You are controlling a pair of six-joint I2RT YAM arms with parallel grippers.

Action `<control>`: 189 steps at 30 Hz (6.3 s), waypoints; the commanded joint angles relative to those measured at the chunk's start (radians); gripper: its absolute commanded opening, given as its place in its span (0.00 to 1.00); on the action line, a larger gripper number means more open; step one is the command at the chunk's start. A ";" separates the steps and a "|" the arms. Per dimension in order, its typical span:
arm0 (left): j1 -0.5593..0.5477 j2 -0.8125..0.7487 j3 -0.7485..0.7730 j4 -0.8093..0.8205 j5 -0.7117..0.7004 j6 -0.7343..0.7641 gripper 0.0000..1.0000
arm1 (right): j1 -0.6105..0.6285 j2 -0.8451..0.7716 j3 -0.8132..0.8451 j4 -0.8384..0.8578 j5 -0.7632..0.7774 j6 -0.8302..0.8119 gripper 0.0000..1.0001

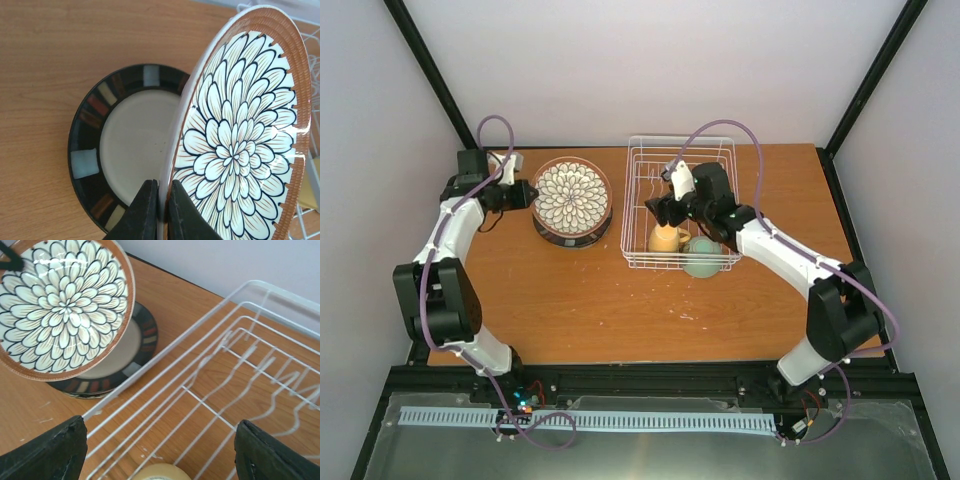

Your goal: Load the mixed dishes into the dish rack

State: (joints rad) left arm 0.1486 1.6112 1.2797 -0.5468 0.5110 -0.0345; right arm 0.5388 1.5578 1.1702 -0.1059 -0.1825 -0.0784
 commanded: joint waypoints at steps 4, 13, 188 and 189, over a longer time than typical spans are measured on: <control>-0.002 -0.116 0.070 0.064 0.233 -0.011 0.01 | -0.047 0.117 0.049 0.103 -0.387 0.147 0.82; -0.003 -0.197 0.015 0.109 0.391 -0.055 0.01 | -0.060 0.207 0.126 0.204 -0.667 0.311 0.92; -0.043 -0.484 -0.202 0.098 -0.506 -0.008 1.00 | -0.125 0.398 0.720 -0.869 0.955 0.463 0.74; -0.043 -0.484 -0.204 0.096 -0.511 -0.008 1.00 | -0.126 0.407 0.726 -0.876 0.942 0.465 0.74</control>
State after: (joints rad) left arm 0.1120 1.1324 1.0515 -0.4290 0.0231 -0.0593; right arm 0.4213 1.9884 1.8977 -0.9993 0.7479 0.3931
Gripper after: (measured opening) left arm 0.997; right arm 0.736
